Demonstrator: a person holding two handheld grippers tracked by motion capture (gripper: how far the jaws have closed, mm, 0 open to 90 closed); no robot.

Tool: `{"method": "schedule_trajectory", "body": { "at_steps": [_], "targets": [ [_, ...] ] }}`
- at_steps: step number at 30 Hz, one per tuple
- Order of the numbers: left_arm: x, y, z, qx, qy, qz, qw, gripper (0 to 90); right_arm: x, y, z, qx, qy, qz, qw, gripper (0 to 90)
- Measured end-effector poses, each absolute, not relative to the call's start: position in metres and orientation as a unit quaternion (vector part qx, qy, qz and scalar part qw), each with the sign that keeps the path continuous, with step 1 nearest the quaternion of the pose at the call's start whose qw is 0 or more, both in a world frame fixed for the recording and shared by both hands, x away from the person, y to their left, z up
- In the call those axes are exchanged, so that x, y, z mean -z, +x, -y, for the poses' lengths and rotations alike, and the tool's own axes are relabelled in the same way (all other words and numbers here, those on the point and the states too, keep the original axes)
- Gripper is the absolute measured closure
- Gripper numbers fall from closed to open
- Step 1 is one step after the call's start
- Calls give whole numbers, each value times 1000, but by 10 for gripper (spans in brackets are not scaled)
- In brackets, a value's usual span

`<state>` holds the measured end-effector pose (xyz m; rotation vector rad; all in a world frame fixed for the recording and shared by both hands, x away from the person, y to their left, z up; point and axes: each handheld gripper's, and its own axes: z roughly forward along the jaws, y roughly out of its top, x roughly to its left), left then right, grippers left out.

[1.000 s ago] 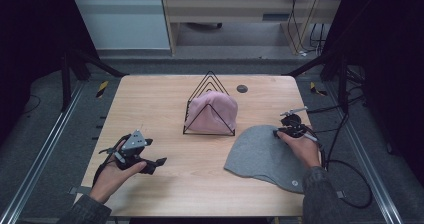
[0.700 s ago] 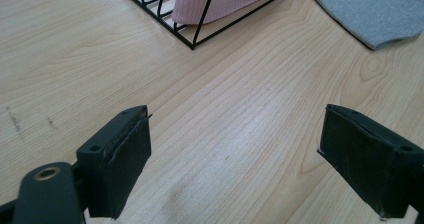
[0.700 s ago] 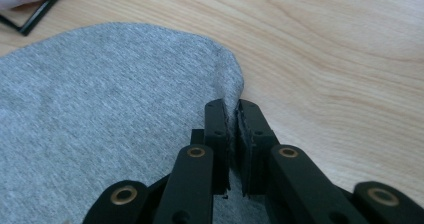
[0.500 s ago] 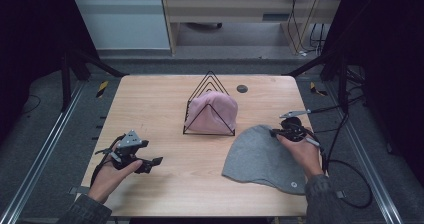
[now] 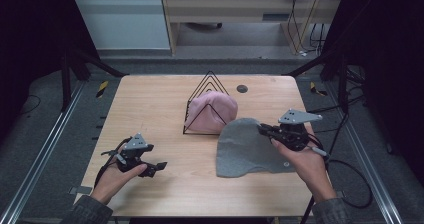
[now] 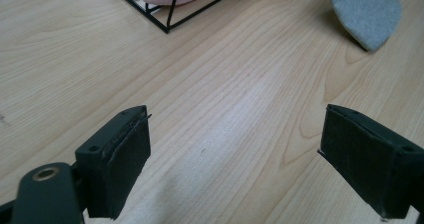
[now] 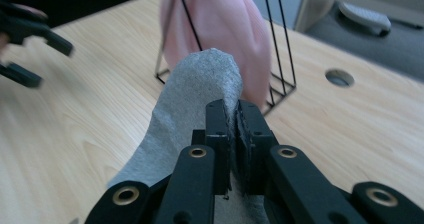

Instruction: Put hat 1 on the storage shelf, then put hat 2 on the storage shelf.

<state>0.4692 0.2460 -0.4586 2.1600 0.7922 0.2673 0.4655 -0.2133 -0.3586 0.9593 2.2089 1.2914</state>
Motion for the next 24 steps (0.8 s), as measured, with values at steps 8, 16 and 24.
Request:
{"method": "schedule_trajectory", "body": {
  "at_steps": [8,16,24],
  "targets": [
    [459,464,-234,-81,869,-276,403,121,325,451,187,-488,290,-795,213,853],
    [457,461,-231,-77,867,-265,414,121,288,443,150,-501,230,-806,217,853],
    [452,459,-232,-95,860,-258,429,133,276,443,122,-509,203,-812,201,853]
  ]
}}
